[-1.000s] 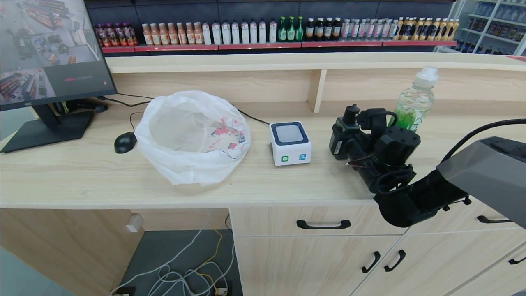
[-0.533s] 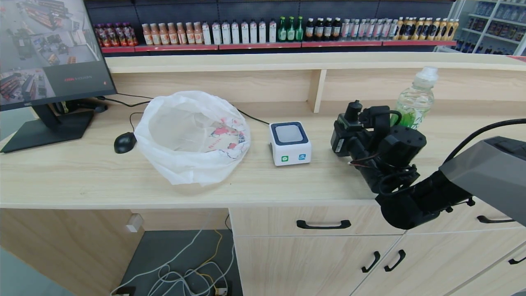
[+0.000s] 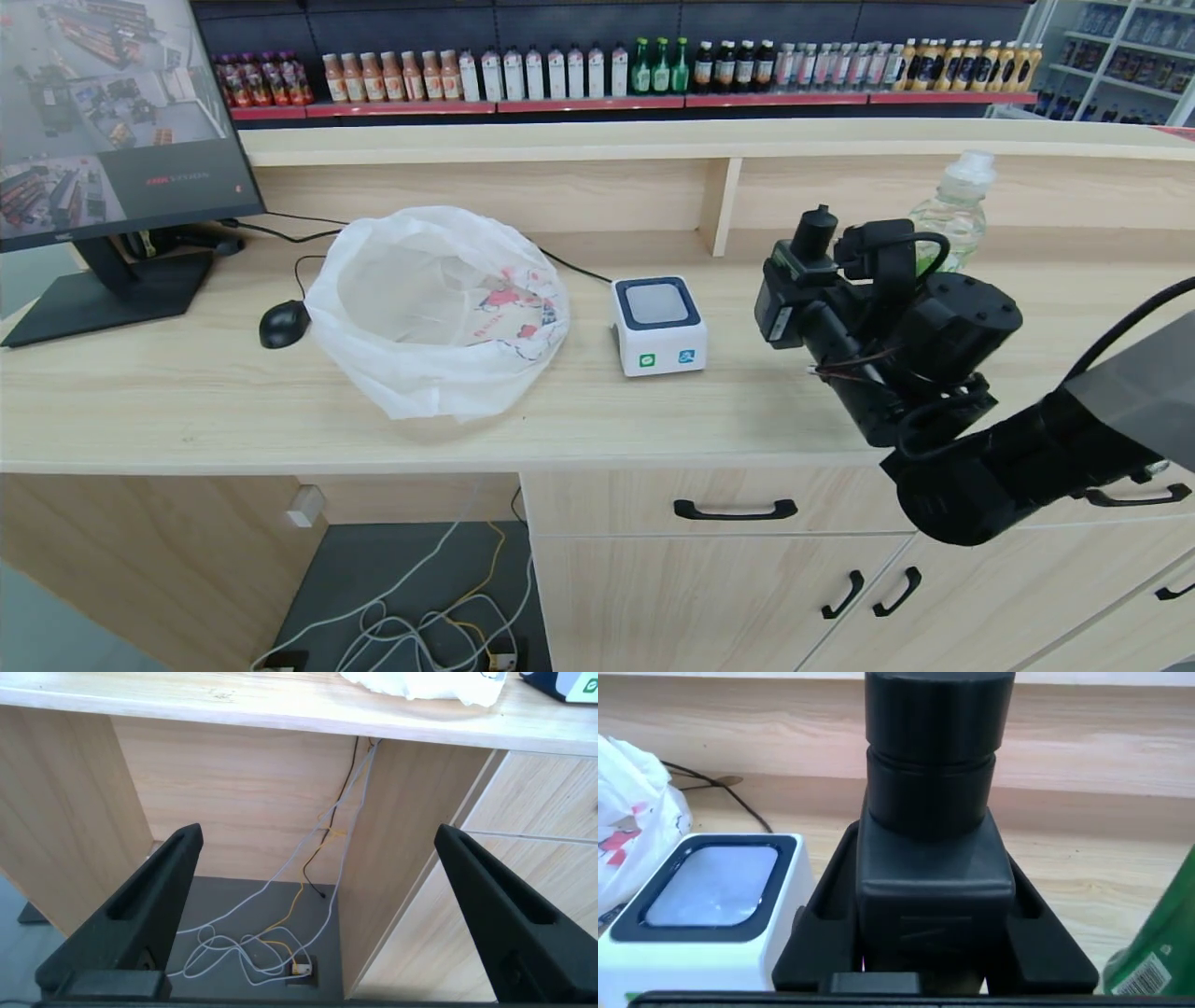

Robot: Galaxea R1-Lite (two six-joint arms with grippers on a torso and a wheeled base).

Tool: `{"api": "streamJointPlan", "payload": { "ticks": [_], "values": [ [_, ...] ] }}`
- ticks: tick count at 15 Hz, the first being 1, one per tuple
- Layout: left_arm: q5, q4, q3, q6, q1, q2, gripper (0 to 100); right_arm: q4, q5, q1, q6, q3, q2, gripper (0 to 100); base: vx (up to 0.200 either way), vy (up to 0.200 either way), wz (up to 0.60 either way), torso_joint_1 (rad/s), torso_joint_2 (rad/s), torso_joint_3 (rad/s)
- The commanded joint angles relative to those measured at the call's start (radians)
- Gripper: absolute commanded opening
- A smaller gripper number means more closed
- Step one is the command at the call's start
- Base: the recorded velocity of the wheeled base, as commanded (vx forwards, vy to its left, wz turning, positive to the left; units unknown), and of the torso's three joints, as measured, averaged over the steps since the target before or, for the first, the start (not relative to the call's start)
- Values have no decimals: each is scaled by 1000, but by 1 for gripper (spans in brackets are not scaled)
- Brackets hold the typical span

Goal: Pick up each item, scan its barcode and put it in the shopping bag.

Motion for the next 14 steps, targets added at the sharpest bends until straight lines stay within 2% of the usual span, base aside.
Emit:
{"api": "streamJointPlan", "payload": {
  "ticks": [1,2,6,10,14],
  "values": [
    [0,0,0,0,0,0,100,-10,-5,21,0,118,-124,0,0,0,0,0,0,0],
    [0,0,0,0,0,0,100,-15,-13,27,-3,229,-213,0,0,0,0,0,0,0],
    [0,0,0,0,0,0,100,-18,-11,34,-10,468,-416,0,0,0,0,0,0,0],
    [0,0,0,0,0,0,100,-18,-2,78,1,585,-495,0,0,0,0,0,0,0],
    [0,0,0,0,0,0,100,-22,75,87,104,585,-519,0,0,0,0,0,0,0]
  ]
}}
